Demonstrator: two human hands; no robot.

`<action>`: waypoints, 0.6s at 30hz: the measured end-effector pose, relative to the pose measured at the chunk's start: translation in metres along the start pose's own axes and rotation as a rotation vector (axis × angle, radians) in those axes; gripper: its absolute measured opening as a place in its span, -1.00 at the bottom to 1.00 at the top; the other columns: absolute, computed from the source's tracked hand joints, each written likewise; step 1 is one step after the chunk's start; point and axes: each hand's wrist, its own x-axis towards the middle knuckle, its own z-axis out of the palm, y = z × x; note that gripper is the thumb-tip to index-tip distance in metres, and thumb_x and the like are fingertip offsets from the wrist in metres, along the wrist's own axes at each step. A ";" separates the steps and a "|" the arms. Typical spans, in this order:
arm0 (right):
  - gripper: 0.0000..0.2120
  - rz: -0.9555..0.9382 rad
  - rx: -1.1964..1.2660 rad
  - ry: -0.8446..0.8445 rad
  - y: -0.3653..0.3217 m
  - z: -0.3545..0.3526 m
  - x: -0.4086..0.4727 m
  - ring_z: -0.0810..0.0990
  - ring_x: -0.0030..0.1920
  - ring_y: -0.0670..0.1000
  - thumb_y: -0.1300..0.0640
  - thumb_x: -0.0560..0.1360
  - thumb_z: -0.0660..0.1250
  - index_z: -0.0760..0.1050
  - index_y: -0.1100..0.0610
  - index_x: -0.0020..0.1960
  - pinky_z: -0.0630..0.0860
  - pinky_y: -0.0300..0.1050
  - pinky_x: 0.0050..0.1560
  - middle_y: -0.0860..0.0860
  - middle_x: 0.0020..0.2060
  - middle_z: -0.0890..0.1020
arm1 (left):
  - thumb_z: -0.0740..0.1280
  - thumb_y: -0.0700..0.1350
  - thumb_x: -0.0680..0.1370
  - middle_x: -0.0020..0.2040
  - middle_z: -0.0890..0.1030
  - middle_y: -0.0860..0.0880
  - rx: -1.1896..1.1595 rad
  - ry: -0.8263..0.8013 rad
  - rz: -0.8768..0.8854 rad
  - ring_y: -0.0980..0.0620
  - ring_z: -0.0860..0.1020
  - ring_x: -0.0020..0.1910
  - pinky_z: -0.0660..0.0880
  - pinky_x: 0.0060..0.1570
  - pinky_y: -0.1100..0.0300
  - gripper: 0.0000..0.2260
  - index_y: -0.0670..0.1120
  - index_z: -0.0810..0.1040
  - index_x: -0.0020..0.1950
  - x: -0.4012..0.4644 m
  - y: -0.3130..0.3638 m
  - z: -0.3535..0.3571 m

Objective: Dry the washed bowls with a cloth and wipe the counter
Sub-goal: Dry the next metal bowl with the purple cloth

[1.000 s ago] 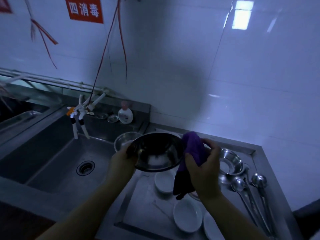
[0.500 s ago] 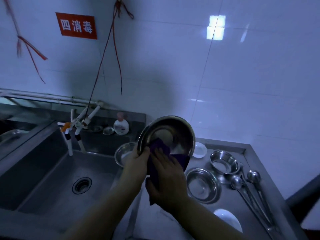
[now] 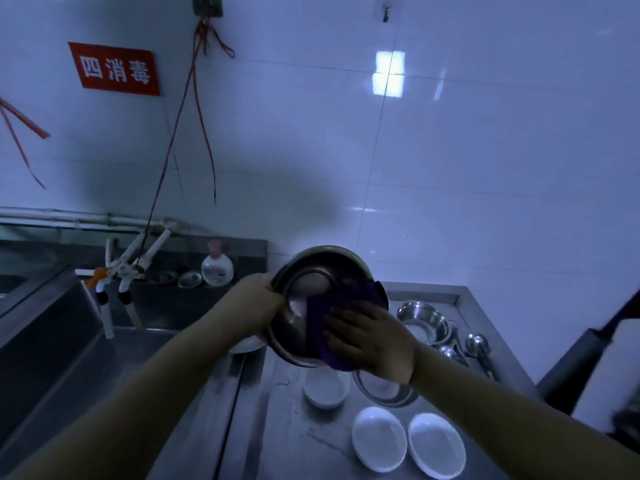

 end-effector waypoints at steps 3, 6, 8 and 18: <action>-0.80 0.196 -0.012 0.048 -0.007 0.000 0.010 0.64 0.07 0.11 0.18 0.38 0.40 0.66 0.15 0.00 0.53 0.05 0.08 0.09 0.04 0.67 | 0.21 -0.12 0.24 -0.20 0.64 -0.18 -0.067 0.079 0.005 -0.18 0.61 -0.14 0.56 -0.04 -0.11 -0.74 -0.18 0.58 -0.17 0.004 0.006 0.003; -0.74 0.464 0.023 0.122 -0.036 0.009 0.025 0.64 0.05 0.08 0.13 0.35 0.43 0.65 0.16 0.02 0.52 -0.01 0.06 0.09 0.05 0.67 | 0.22 -0.22 0.31 -0.19 0.61 -0.31 -0.241 0.115 -0.037 -0.30 0.60 -0.16 0.56 -0.08 -0.22 -0.81 -0.23 0.56 -0.16 0.007 0.007 0.018; -0.71 0.584 0.085 0.145 -0.051 0.013 0.035 0.63 0.07 0.06 0.08 0.41 0.35 0.62 0.17 0.09 0.53 -0.02 0.05 0.09 0.07 0.66 | 0.22 -0.27 0.41 -0.19 0.59 -0.35 -0.339 0.116 -0.047 -0.31 0.60 -0.20 0.57 -0.15 -0.28 -0.87 -0.25 0.55 -0.15 0.007 0.006 0.029; -0.83 0.057 -0.038 0.137 -0.011 -0.015 0.013 0.68 -0.09 0.05 0.22 0.50 0.30 0.68 0.13 -0.10 0.55 -0.13 -0.17 0.06 -0.08 0.70 | 0.28 -0.30 0.43 -0.21 0.65 -0.19 -0.102 -0.019 -0.042 -0.06 0.64 -0.32 0.58 -0.43 0.19 -0.86 -0.20 0.57 -0.07 0.008 0.003 -0.003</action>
